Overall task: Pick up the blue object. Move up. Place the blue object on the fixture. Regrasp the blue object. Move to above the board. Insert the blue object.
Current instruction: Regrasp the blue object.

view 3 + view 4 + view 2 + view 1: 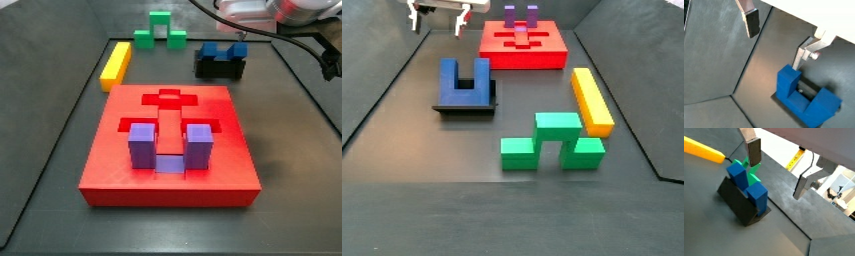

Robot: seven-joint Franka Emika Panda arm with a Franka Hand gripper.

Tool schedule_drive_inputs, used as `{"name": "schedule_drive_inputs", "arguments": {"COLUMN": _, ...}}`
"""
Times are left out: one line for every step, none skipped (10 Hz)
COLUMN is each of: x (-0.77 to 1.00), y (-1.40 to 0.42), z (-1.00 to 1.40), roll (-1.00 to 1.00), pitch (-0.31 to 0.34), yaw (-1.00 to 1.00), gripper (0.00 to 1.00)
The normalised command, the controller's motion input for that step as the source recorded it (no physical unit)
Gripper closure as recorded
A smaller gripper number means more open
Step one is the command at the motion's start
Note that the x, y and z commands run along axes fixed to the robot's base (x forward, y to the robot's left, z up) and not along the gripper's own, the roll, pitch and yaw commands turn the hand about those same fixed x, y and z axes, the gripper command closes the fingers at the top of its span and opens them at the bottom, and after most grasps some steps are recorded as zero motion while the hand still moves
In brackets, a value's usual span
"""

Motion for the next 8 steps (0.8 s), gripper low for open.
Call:
{"name": "schedule_drive_inputs", "arguments": {"x": 0.00, "y": 0.39, "z": -0.07, "roll": -0.18, "pitch": -0.229, "yaw": 0.40, "gripper": 0.00}}
{"name": "schedule_drive_inputs", "arguments": {"x": 0.00, "y": 0.25, "z": -0.17, "roll": -0.30, "pitch": -0.254, "yaw": 0.67, "gripper": 0.00}}
{"name": "schedule_drive_inputs", "arguments": {"x": 0.05, "y": 0.14, "z": -0.15, "roll": -0.25, "pitch": -0.197, "yaw": 0.71, "gripper": 0.00}}
{"name": "schedule_drive_inputs", "arguments": {"x": 0.13, "y": 0.06, "z": -0.12, "roll": -0.15, "pitch": -0.180, "yaw": 0.75, "gripper": 0.00}}
{"name": "schedule_drive_inputs", "arguments": {"x": 0.15, "y": 0.08, "z": -0.15, "roll": -0.02, "pitch": -0.051, "yaw": 0.63, "gripper": 0.00}}
{"name": "schedule_drive_inputs", "arguments": {"x": 0.00, "y": 0.00, "z": -0.09, "roll": 0.00, "pitch": 0.000, "yaw": 0.19, "gripper": 0.00}}
{"name": "schedule_drive_inputs", "arguments": {"x": 0.00, "y": 0.00, "z": -0.07, "roll": 0.00, "pitch": 0.000, "yaw": 0.11, "gripper": 0.00}}
{"name": "schedule_drive_inputs", "arguments": {"x": 0.02, "y": 0.00, "z": -0.15, "roll": 0.03, "pitch": 0.249, "yaw": 0.00, "gripper": 0.00}}
